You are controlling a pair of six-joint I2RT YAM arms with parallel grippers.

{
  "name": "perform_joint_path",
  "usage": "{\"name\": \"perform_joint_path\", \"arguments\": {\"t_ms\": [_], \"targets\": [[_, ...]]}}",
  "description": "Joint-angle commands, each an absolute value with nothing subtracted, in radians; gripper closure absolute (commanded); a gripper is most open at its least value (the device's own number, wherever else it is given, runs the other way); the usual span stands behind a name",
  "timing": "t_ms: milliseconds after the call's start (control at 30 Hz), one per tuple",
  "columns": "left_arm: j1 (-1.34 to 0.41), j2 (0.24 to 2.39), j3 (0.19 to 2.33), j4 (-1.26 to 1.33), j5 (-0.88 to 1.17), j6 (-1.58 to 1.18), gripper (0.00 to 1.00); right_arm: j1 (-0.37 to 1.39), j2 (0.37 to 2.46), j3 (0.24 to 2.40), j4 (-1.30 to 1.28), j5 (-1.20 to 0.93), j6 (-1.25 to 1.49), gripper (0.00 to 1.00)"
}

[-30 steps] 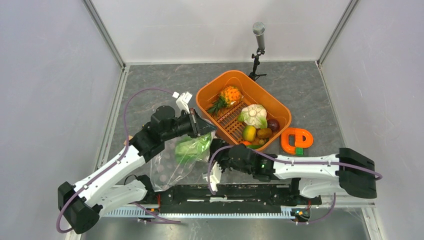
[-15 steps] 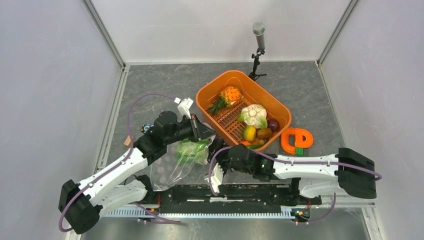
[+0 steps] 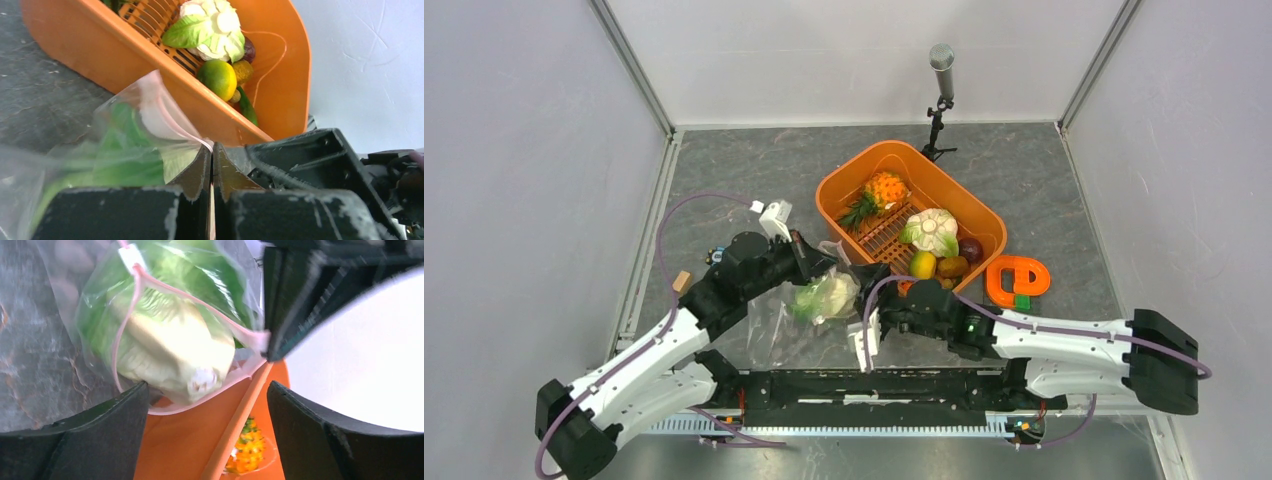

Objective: Place the food in the zip-top bag and seal the zipper
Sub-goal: Place the fake vegetable in the zipper food storage bag, then adjust the zipper food storage bag at the center of the board.

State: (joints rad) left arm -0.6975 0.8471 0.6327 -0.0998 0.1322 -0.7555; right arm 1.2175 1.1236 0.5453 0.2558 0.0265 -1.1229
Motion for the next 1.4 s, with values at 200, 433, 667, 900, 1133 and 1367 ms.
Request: {"name": "perform_joint_path", "arguments": {"t_ms": [200, 433, 667, 900, 1133, 1367], "targets": [[-0.699, 0.750, 0.581, -0.112, 0.033, -0.701, 0.98, 1.132, 1.077, 0.479, 0.574, -0.136, -0.543, 0.27], [-0.699, 0.664, 0.609, -0.193, -0.056, -0.681, 0.98, 1.116, 1.047, 0.541, 0.557, -0.007, -0.154, 0.23], [-0.699, 0.627, 0.640, -0.320, -0.137, -0.636, 0.98, 1.115, 1.043, 0.561, 0.424, 0.027, 0.264, 0.45], [-0.700, 0.548, 0.616, -0.322, -0.184, -0.665, 0.98, 1.178, 1.145, 0.536, 0.408, 0.127, 0.400, 0.52], [-0.699, 0.455, 0.628, -0.409, -0.298, -0.661, 0.98, 1.204, 1.276, 0.577, 0.451, 0.214, 0.458, 0.59], [-0.700, 0.383, 0.622, -0.419, -0.272, -0.697, 0.98, 1.203, 1.394, 0.660, 0.518, 0.273, 0.520, 0.55]]}}
